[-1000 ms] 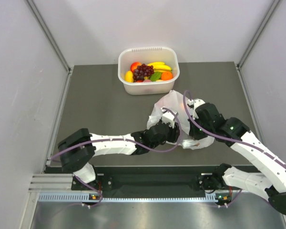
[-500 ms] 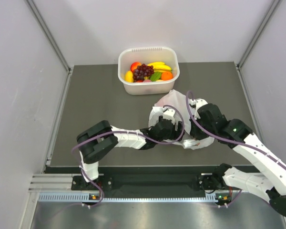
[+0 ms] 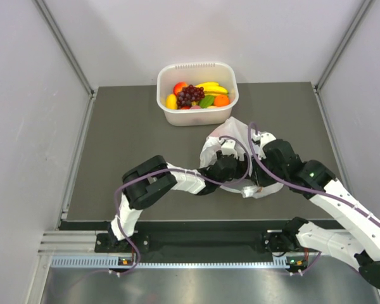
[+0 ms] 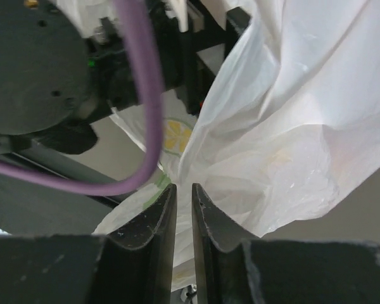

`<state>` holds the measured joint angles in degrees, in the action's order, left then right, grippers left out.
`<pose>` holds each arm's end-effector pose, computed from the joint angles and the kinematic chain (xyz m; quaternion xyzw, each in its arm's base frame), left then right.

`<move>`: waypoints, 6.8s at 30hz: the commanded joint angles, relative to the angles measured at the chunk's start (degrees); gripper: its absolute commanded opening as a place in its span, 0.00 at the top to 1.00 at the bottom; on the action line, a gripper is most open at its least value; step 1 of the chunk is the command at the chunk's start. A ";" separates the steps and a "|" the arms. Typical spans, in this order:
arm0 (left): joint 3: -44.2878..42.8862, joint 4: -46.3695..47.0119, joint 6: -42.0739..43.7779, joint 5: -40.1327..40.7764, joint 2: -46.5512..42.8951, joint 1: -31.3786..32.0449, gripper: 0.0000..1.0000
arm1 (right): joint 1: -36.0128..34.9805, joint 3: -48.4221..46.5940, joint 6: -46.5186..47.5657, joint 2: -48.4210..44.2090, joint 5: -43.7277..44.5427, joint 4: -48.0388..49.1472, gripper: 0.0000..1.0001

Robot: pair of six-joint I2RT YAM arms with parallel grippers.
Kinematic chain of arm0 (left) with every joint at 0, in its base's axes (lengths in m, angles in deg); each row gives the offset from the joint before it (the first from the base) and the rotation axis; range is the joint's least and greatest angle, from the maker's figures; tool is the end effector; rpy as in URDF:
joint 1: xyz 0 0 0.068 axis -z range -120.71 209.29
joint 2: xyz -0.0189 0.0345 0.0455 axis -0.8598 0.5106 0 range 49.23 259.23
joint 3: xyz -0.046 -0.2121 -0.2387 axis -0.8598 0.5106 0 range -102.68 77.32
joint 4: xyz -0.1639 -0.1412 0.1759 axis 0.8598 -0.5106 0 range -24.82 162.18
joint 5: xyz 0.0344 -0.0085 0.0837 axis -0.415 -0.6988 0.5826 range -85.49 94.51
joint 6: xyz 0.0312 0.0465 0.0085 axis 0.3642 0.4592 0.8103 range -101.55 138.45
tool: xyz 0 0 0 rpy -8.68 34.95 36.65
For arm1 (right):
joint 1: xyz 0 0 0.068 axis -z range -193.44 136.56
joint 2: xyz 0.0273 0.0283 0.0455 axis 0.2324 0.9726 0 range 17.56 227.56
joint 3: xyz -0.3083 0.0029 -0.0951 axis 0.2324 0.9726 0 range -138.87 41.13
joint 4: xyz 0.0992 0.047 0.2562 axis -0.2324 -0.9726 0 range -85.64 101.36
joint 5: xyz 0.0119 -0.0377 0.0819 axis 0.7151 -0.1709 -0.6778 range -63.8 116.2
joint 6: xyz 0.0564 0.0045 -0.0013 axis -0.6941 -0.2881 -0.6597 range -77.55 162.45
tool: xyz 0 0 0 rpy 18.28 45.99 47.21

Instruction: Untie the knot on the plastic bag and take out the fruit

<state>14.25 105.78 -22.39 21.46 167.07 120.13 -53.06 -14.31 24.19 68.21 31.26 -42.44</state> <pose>0.2404 -0.4070 0.1712 0.0596 0.8180 -0.3567 0.4473 0.1194 0.0942 0.3535 -0.1583 0.9224 0.1331 0.3261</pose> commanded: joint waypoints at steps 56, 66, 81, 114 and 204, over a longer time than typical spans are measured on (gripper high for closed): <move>-12.32 -34.05 28.00 1.60 -50.27 -14.15 1.00 | 1.56 -1.42 -0.90 7.18 8.22 18.73 1.00; -20.07 -15.34 27.75 -7.01 -29.27 -32.78 1.00 | 1.65 -1.51 0.24 7.35 6.20 19.96 1.00; -32.56 -16.11 21.07 -19.06 -5.25 -37.64 0.55 | 1.73 1.03 -0.90 8.23 2.15 22.86 1.00; 12.82 -13.12 15.43 -21.17 -34.99 -1.60 0.19 | 1.91 -2.57 -9.51 3.22 12.26 -11.32 0.87; 6.90 -21.73 14.40 -25.13 -29.23 -3.80 1.00 | 1.38 -1.60 -7.14 4.89 11.38 1.86 0.00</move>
<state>18.84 88.15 -4.29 0.81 144.47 116.04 -51.55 -12.97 17.74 72.36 40.25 -43.66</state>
